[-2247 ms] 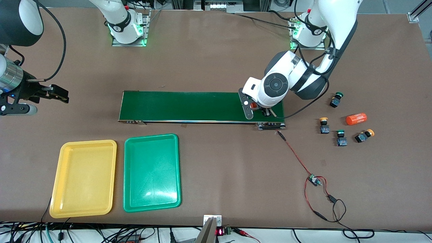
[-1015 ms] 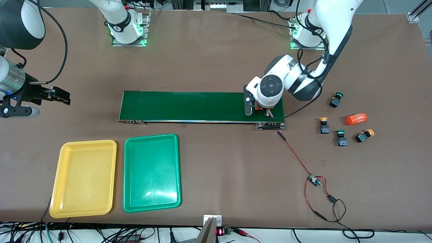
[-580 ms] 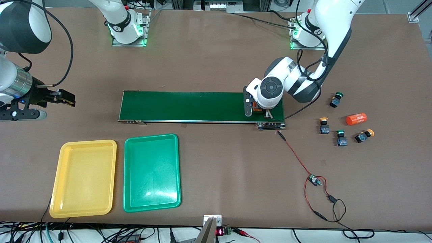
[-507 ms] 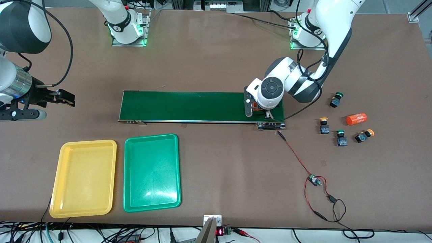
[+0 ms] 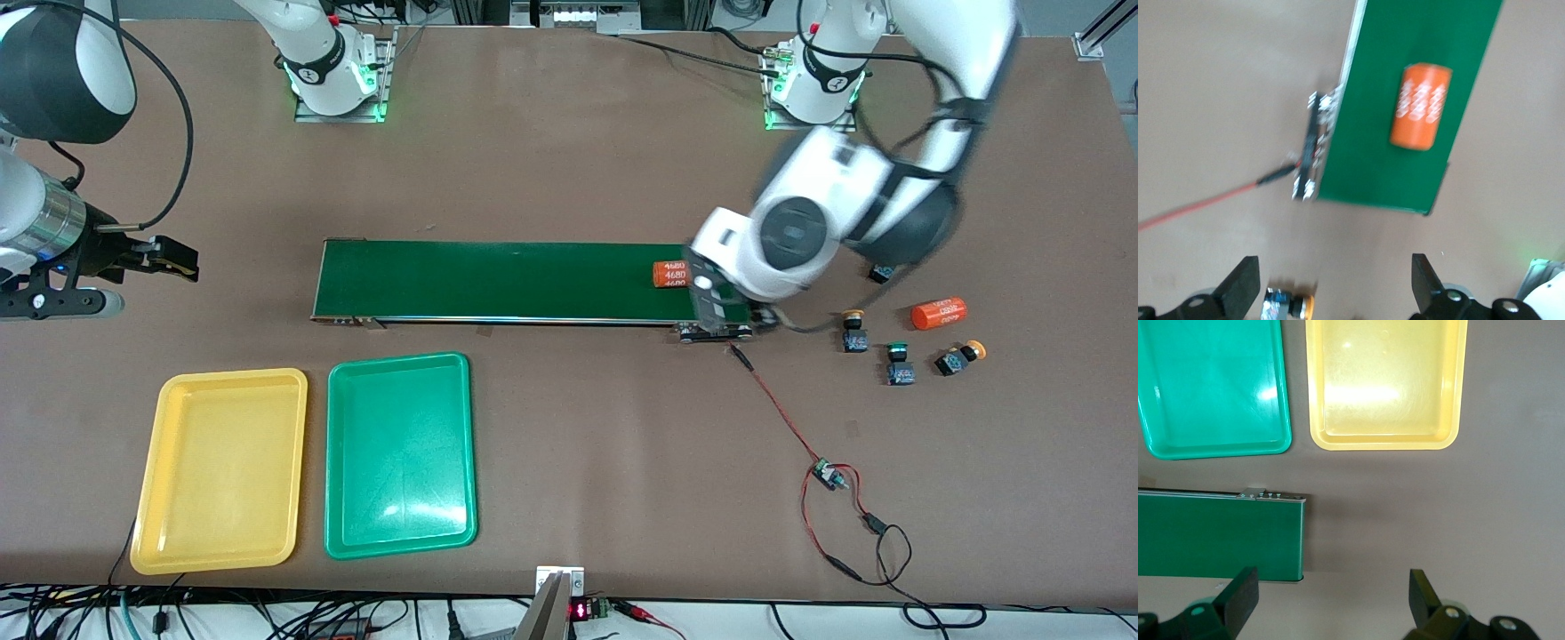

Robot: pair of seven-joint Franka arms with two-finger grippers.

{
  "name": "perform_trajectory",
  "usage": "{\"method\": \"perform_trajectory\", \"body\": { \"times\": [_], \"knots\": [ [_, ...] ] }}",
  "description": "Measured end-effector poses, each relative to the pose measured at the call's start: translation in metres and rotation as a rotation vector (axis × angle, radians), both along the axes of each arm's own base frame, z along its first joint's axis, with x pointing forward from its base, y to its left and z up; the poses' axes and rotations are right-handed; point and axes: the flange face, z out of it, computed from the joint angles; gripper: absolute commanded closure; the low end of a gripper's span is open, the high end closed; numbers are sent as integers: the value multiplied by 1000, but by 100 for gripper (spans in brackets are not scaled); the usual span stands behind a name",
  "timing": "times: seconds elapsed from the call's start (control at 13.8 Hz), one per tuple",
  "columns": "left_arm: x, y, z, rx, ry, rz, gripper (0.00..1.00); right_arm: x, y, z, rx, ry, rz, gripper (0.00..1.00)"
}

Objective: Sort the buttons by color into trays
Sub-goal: 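Release the battery and move the left gripper back to the buttons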

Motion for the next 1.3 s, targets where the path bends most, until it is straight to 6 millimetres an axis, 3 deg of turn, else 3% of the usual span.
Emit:
{"method": "perform_trajectory", "body": {
  "times": [0.14, 0.29, 0.43, 0.72, 0.87, 1.01, 1.3],
  "knots": [
    [21, 62, -21, -41, 52, 122, 0, 0, 0, 0, 0, 1, 18, 0],
    [30, 95, -43, -34, 83, 193, 0, 0, 0, 0, 1, 1, 40, 0],
    [32, 99, -49, 27, 72, 287, 0, 0, 0, 1, 2, 0, 45, 0],
    [30, 72, -40, 179, 6, 682, 0, 0, 1, 1, 2, 1, 46, 0],
    [30, 68, -36, 223, -16, 829, 0, 0, 1, 1, 2, 1, 47, 0],
    [39, 87, -29, 236, -45, 900, 0, 0, 2, 1, 2, 1, 49, 0],
    [50, 152, -30, 255, -57, 1004, 0, 0, 3, 1, 2, 1, 51, 0]
  ]
}}
